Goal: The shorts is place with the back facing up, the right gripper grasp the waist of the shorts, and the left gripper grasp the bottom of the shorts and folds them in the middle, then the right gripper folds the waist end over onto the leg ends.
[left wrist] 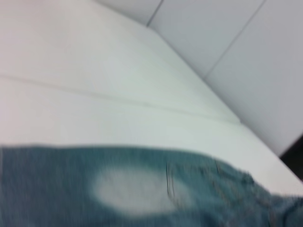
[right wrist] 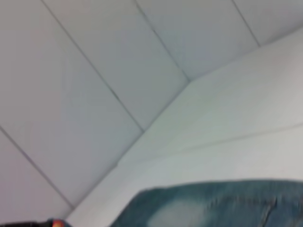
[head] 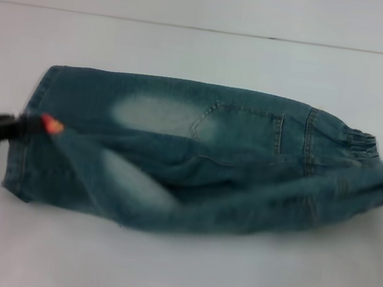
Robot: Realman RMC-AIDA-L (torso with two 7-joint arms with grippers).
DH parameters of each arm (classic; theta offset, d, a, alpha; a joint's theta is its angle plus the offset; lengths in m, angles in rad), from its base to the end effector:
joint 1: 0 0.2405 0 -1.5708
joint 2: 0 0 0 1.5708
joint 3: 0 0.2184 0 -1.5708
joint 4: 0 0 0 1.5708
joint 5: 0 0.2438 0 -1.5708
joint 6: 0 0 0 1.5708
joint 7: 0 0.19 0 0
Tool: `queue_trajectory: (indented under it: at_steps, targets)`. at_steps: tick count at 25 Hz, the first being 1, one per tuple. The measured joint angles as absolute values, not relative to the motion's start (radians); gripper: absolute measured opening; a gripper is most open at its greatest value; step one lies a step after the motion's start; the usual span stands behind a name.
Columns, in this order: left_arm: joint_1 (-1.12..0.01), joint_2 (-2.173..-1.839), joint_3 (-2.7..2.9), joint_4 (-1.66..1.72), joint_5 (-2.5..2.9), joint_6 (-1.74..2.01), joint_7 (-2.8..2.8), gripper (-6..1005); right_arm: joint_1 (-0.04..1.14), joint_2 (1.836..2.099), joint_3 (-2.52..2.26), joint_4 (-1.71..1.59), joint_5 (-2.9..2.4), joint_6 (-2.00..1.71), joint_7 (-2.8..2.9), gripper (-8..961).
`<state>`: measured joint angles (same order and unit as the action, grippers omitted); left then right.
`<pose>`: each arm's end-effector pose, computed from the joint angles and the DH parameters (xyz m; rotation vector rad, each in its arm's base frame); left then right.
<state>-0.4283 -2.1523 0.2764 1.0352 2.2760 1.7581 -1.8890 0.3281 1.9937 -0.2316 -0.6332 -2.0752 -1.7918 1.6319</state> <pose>-0.2930 0.3193 0.0670 -2.3424 -1.2939 -0.6894 0.3240 0.2886 0.0703 -2.2680 1.2067 1.0002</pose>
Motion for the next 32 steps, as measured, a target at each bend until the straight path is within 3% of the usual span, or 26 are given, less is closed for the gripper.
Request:
queue_trajectory:
  at_steps: [9, 24, 32]
  targets:
    - [-0.46, -2.119, 0.27, 0.928, 2.134, 1.593, -1.903, 58, 0.357, 1.994, -0.23, -0.523, -1.822, -1.649, 1.736, 47]
    - [-0.573, -2.112, 0.351, 0.788, 2.114, 1.297, -1.871, 56, 0.464, 1.996, -0.241, -0.426, -1.794, -1.369, 1.78, 46]
    - [-0.594, -2.127, 0.454, 0.754, 2.114, 1.115, -1.87, 57, 0.507, 1.997, -0.294, -0.397, -1.804, -1.191, 1.793, 50]
